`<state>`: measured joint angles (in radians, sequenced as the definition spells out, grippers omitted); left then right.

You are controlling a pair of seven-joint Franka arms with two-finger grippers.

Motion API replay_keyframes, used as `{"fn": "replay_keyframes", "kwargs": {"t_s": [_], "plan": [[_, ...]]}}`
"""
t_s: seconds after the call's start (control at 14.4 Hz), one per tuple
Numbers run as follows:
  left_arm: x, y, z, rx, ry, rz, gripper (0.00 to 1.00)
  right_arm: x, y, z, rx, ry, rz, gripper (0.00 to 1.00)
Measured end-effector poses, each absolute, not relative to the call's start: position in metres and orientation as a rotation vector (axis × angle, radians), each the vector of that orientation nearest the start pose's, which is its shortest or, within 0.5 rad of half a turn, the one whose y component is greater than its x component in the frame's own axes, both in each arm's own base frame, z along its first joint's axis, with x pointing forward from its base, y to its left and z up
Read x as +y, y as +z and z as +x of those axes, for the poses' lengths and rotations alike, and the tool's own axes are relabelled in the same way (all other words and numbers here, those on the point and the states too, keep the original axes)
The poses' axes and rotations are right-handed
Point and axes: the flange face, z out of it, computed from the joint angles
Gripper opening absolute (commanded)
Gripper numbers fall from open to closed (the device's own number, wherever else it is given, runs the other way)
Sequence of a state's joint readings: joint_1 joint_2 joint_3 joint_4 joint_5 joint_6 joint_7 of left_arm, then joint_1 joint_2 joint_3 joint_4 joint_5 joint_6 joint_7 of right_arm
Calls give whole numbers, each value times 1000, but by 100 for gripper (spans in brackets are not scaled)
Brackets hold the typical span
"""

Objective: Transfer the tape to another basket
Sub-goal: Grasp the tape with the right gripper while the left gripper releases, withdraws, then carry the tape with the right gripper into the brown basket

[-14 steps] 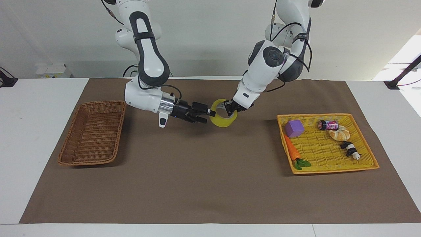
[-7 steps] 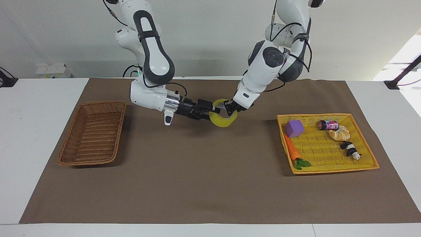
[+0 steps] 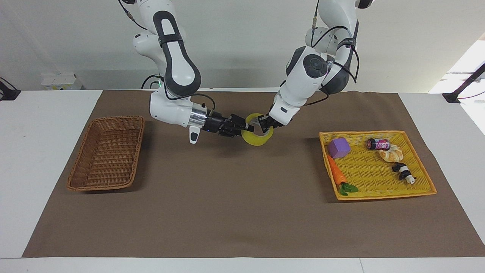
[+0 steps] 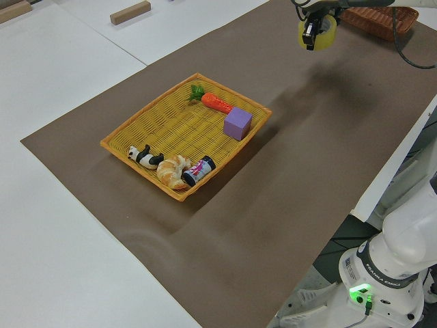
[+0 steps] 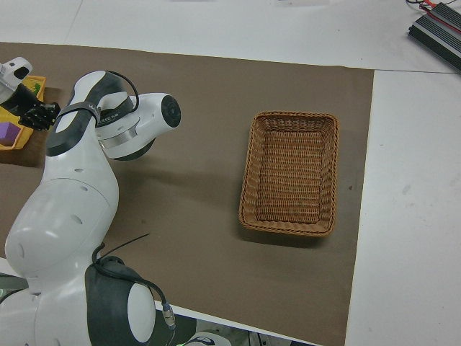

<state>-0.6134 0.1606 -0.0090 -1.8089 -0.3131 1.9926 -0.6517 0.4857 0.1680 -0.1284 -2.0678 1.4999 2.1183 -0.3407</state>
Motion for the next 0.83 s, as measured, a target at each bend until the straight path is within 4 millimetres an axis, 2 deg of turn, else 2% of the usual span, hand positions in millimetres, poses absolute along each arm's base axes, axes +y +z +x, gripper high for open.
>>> {"fn": "replay_keyframes", "kwargs": {"t_s": [0.21,0.28,0.42,0.49,0.55,0.62,0.69,0.76,0.83], "plan": [[-369,471,483,-249,277,-3363,100,249,373,534,273,106,-1952,0],[-363,487,485,-251,287,-3361,100,248,373,534,274,106,-1952,0],[-330,526,502,-314,257,-3354,100,246,373,535,276,105,-1952,0],[-299,541,518,-368,188,-3329,100,245,373,535,270,105,-1961,0],[-259,549,535,-421,126,-3292,100,238,372,537,247,106,-1987,0],[-217,550,551,-452,101,-3265,100,223,373,542,211,112,-2024,0],[-177,549,563,-460,98,-3255,100,196,376,550,184,119,-2052,0],[-140,546,573,-450,102,-3253,100,158,382,561,172,118,-2072,0],[-104,543,578,-421,117,-3252,100,108,390,572,172,106,-2090,0]]}}
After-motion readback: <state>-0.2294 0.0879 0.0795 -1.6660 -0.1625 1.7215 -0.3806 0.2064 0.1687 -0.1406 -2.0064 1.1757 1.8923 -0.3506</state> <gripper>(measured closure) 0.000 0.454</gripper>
